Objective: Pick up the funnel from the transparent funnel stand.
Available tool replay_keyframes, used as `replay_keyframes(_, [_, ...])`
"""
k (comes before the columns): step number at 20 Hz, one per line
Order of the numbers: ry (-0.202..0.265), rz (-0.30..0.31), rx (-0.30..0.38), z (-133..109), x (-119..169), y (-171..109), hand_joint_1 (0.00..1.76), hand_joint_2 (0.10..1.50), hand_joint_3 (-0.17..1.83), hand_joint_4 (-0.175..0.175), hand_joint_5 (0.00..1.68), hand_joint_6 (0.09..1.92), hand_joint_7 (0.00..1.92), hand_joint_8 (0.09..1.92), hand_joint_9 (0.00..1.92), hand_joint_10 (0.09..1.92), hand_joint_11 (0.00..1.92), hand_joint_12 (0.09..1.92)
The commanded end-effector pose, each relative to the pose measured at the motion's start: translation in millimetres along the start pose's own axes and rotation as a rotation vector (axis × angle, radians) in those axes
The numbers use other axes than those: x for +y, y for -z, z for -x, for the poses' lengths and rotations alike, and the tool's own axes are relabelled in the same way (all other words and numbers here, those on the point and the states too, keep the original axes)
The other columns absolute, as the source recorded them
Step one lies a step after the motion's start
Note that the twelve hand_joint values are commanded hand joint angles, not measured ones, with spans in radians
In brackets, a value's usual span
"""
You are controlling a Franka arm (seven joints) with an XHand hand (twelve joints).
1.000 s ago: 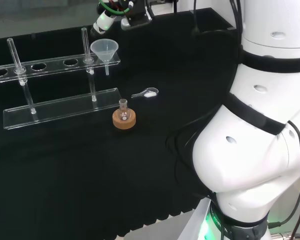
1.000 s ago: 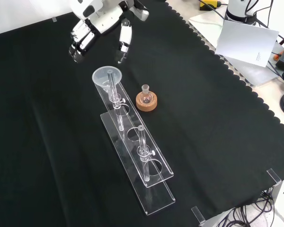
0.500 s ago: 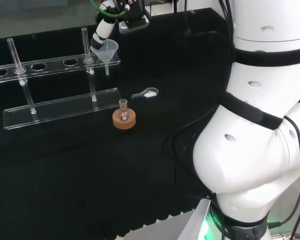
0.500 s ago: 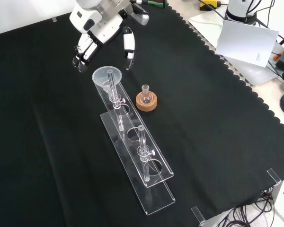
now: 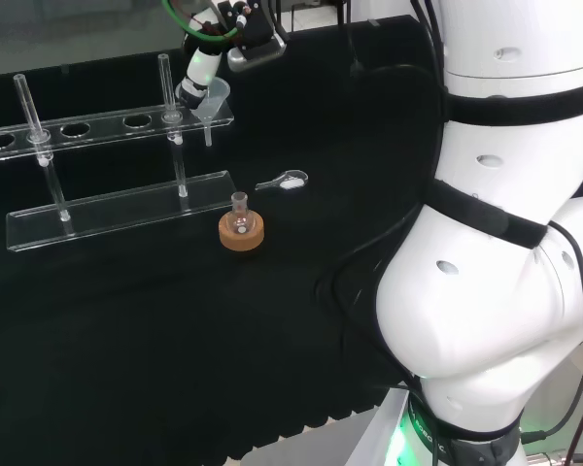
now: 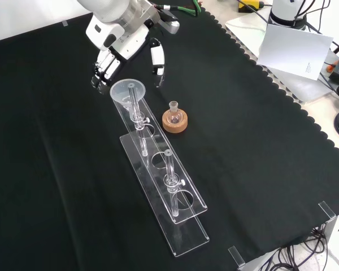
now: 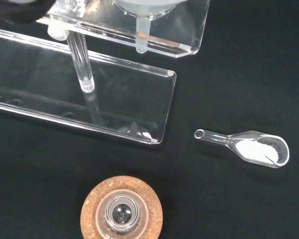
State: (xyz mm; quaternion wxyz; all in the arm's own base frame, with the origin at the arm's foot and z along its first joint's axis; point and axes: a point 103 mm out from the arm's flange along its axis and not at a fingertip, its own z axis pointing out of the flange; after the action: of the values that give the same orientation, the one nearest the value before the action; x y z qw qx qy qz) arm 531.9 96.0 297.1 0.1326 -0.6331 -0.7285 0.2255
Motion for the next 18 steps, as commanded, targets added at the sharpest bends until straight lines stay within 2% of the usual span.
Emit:
replay_keyframes(1, [0.006, -0.007, -0.014, -4, 1, -6, 0.7, 0.64, 0.36, 0.039, 0.06, 0.09, 0.0, 0.25, 0.07, 0.93, 0.4, 1.48])
replay_keyframes(9, [0.008, -0.011, -0.033, -6, 10, -11, 0.71, 0.61, 0.4, 0.047, 0.07, 0.09, 0.0, 0.3, 0.1, 0.94, 0.4, 1.48])
replay_keyframes(18, [0.015, -0.048, -0.047, -8, 20, -20, 0.74, 0.59, 0.43, 0.053, 0.08, 0.09, 0.0, 0.33, 0.12, 0.93, 0.39, 1.47])
